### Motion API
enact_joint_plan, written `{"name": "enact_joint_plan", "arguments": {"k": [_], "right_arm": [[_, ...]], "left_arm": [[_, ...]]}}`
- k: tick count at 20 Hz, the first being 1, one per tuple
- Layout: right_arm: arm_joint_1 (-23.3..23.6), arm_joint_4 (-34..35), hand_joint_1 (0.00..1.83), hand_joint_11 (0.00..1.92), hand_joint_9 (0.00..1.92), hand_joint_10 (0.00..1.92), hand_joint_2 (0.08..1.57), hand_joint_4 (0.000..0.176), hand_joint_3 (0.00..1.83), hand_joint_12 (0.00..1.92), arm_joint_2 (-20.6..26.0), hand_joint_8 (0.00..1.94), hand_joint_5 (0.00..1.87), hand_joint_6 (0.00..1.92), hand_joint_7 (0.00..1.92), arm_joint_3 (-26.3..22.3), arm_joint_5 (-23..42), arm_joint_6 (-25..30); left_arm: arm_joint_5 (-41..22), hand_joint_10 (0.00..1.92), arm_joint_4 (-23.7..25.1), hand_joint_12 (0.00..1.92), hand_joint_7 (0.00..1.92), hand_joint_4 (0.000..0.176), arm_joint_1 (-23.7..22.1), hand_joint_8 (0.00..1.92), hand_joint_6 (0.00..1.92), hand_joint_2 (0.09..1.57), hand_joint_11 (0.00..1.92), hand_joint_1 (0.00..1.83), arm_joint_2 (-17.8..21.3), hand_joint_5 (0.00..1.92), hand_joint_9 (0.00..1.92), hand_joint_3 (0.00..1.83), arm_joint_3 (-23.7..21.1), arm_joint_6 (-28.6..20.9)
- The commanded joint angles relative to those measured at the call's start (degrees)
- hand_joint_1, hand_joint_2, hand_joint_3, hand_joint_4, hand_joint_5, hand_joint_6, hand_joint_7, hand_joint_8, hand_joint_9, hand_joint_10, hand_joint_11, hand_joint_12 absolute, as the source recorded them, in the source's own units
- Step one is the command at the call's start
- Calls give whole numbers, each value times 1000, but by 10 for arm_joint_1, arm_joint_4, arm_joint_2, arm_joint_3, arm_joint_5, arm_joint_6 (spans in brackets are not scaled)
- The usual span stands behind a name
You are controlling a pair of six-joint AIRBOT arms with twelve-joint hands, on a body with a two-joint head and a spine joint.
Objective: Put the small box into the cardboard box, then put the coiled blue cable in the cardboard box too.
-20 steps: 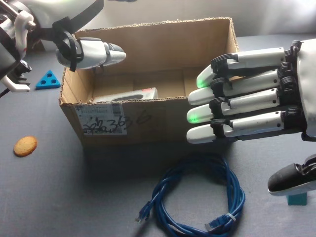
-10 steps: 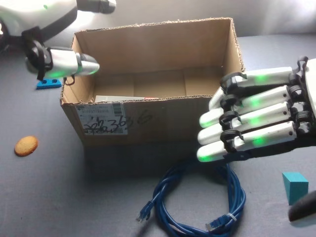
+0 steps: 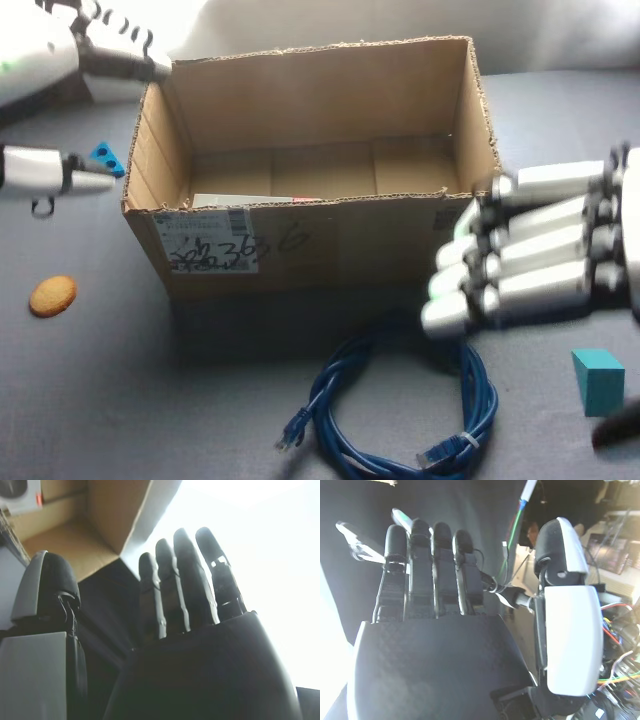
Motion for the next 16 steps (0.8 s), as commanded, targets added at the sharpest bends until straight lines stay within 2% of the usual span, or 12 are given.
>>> {"name": "enact_joint_plan", "arguments": {"k": [1, 2, 5, 6, 8, 9, 10, 11, 14, 16], "right_arm": [[-3, 20, 800, 0, 301, 1, 1034, 0, 0, 813, 2, 0, 313, 2, 321, -4, 24, -3], [-8, 21, 868, 0, 310, 6, 1020, 0, 0, 839, 0, 4, 331, 7, 332, -3, 18, -3], [-38, 21, 951, 0, 308, 2, 1034, 0, 3, 852, -21, 1, 356, 6, 342, -5, -10, -14], [-47, 26, 979, 0, 323, 7, 1034, 0, 2, 885, -28, 5, 371, 8, 360, -5, -20, -25], [-62, 47, 1096, 0, 271, 7, 1049, 0, 0, 779, -47, 4, 322, 4, 313, -5, -48, -60], [-67, 53, 1099, 0, 242, 1, 1087, 0, 10, 761, -53, 0, 288, 0, 285, -5, -52, -71], [-69, 59, 1145, 0, 267, 11, 1055, 0, 0, 857, -58, 6, 308, 8, 301, -5, -55, -78], [-70, 67, 1261, 0, 352, 29, 1000, 0, 0, 1065, -64, 9, 395, 17, 373, -5, -63, -85], [-75, 79, 1447, 0, 390, 30, 1031, 0, 6, 1163, -79, 2, 362, 2, 361, -5, -75, -80], [-83, 90, 1444, 0, 386, 21, 1022, 0, 1, 1162, -88, 4, 377, 7, 371, -5, -84, -80]], "left_arm": [[-117, 9, 53, 992, 450, 0, 8, 11, 8, 1169, 0, 848, 13, 436, 410, 4, 4, -56], [-137, 9, 85, 983, 456, 0, 22, 11, 6, 1174, 0, 829, 18, 436, 412, 6, 5, -89], [-149, 17, 238, 1049, 493, 0, 45, 9, 9, 1175, 0, 804, 31, 468, 459, 4, 6, -224], [-149, 8, 264, 1006, 475, 0, 45, 3, 3, 1192, 0, 792, 33, 448, 443, 8, 6, -246], [-156, 13, 336, 1047, 504, 0, 42, 8, 7, 1181, 0, 810, 41, 468, 469, 0, 5, -303], [-166, 8, 363, 1039, 495, 0, 39, 3, 5, 1184, 0, 798, 44, 465, 461, 2, 5, -320], [-177, 9, 381, 1043, 498, 0, 37, 4, 3, 1188, 0, 785, 47, 463, 466, 3, 5, -332], [-197, 16, 401, 1052, 518, 0, 37, 10, 6, 1182, 0, 792, 51, 473, 485, 0, 4, -334], [-229, 16, 461, 1046, 527, 0, 36, 10, 8, 1182, 0, 799, 62, 481, 493, 0, 0, -353], [-243, 12, 510, 1051, 528, 0, 34, 7, 8, 1184, 0, 779, 65, 489, 491, 1, 3, -402]]}}
